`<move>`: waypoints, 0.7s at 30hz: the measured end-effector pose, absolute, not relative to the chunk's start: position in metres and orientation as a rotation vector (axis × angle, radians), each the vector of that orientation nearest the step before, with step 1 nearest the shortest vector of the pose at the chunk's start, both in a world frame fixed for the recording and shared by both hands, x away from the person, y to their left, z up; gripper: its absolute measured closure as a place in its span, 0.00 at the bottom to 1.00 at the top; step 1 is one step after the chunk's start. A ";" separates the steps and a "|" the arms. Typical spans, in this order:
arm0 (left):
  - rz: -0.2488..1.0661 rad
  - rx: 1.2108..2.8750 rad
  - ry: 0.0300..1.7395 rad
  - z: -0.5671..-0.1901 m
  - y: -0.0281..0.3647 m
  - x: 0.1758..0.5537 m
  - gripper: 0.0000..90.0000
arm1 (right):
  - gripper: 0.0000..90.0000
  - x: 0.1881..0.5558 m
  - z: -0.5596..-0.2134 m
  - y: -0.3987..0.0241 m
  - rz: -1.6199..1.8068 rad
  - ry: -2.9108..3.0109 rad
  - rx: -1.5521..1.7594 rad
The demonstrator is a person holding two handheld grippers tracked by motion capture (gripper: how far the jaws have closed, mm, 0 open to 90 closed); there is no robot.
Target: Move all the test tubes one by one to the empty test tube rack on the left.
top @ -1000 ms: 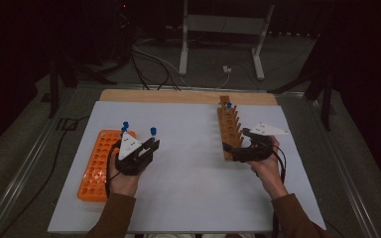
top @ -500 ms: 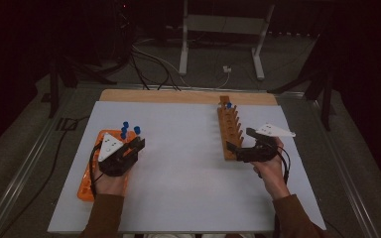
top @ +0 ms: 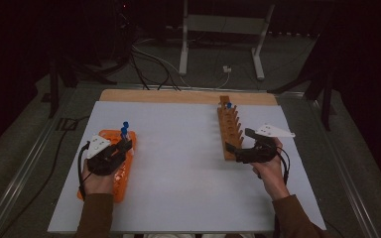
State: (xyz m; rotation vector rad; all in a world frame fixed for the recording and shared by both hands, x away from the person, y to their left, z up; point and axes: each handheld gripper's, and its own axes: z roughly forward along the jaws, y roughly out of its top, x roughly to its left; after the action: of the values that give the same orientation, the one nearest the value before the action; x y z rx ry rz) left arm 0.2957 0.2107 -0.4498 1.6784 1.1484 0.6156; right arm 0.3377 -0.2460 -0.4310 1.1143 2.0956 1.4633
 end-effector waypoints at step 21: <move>0.669 1.721 1.279 -0.462 0.224 0.310 0.87 | 0.00 0.337 -0.433 -0.245 1.470 2.103 1.118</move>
State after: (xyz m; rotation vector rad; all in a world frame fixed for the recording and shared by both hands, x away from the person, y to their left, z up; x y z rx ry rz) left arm 0.3097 0.2245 -0.4624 1.7214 1.2790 0.6689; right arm 0.3375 -0.2452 -0.4328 1.1178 2.1027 1.4700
